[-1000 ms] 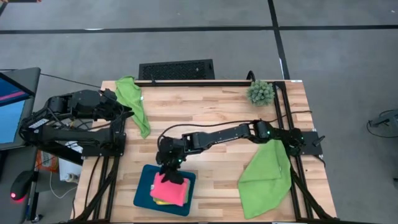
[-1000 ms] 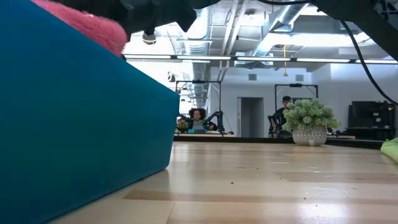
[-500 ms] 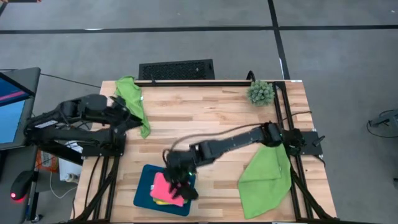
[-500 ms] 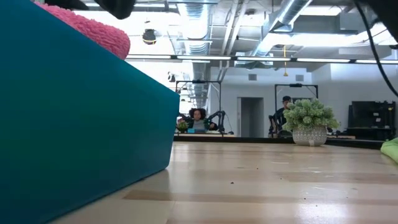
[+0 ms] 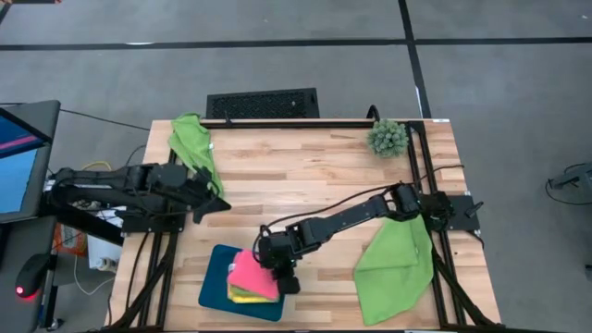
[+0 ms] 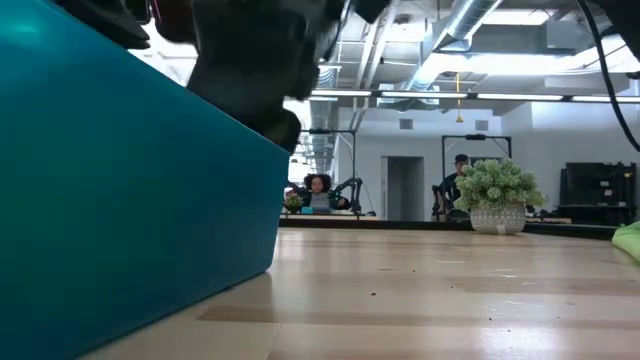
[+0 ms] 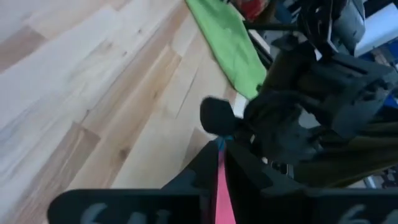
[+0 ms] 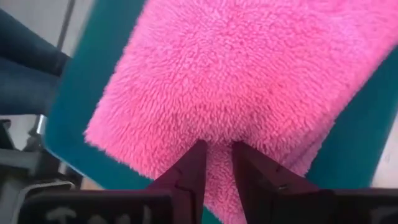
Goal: Fold microfiber towels
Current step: Stack the pink microfiber towel on top of the green microfiber towel in the blue bin, then fold the top green microfiber towel
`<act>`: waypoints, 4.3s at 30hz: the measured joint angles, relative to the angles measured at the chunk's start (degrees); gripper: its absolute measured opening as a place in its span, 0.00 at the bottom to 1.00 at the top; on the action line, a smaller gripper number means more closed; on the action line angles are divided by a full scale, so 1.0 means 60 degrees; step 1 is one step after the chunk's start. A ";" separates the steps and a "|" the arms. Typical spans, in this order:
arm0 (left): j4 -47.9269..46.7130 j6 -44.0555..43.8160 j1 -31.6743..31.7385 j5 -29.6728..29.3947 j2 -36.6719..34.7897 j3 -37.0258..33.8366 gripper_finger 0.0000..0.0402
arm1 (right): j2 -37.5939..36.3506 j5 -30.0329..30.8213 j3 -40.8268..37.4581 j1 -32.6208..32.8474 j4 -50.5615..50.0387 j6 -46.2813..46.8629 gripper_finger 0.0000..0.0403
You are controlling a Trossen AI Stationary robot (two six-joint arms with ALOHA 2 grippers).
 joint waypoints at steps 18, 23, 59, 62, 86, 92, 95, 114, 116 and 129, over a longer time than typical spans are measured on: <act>-0.3998 0.1815 0.1353 -0.4681 0.2776 0.4298 0.22 | -0.3826 0.2523 0.0863 -0.1239 -0.3724 -0.0288 0.26; -0.4170 0.2846 0.3860 -0.3511 0.4943 0.4478 0.35 | -0.4867 0.2976 0.0863 -0.1713 -0.5049 -0.0280 0.26; -0.1177 0.0371 1.0922 -0.4628 1.1100 0.4513 0.53 | -0.6652 0.4706 0.0859 -0.1887 -0.6843 0.0415 0.26; -0.0729 0.0353 1.0986 -0.4546 1.1100 0.4361 0.53 | -0.6652 0.4707 0.0859 -0.1809 -0.6914 0.0415 0.26; -0.1858 -0.0324 1.0693 -0.3565 1.1108 0.4305 0.35 | -0.6655 0.4709 0.0859 -0.1824 -0.7765 0.0401 0.26; -0.2306 0.0504 1.0510 -0.2812 1.1092 0.4487 0.35 | -0.6655 0.5220 0.0859 -0.1774 -0.7825 0.0392 0.26; -0.3354 0.1825 1.0144 -0.2747 1.1030 0.4852 0.35 | -0.6655 0.5242 0.0859 -0.1785 -0.7907 0.0350 0.26; -0.4098 0.1037 0.4878 -0.2868 0.6996 0.1462 0.55 | -0.6655 0.5278 0.0859 -0.1789 -0.8075 0.0390 0.26; -0.3683 0.0481 0.4234 -0.2765 0.6687 0.0775 0.58 | -0.6655 0.5276 0.0859 -0.1789 -0.8067 0.0393 0.26; -0.2779 -0.1251 0.1308 -0.3664 0.6612 -0.0742 0.60 | -0.6655 0.5256 0.0859 -0.1796 -0.7778 0.0405 0.26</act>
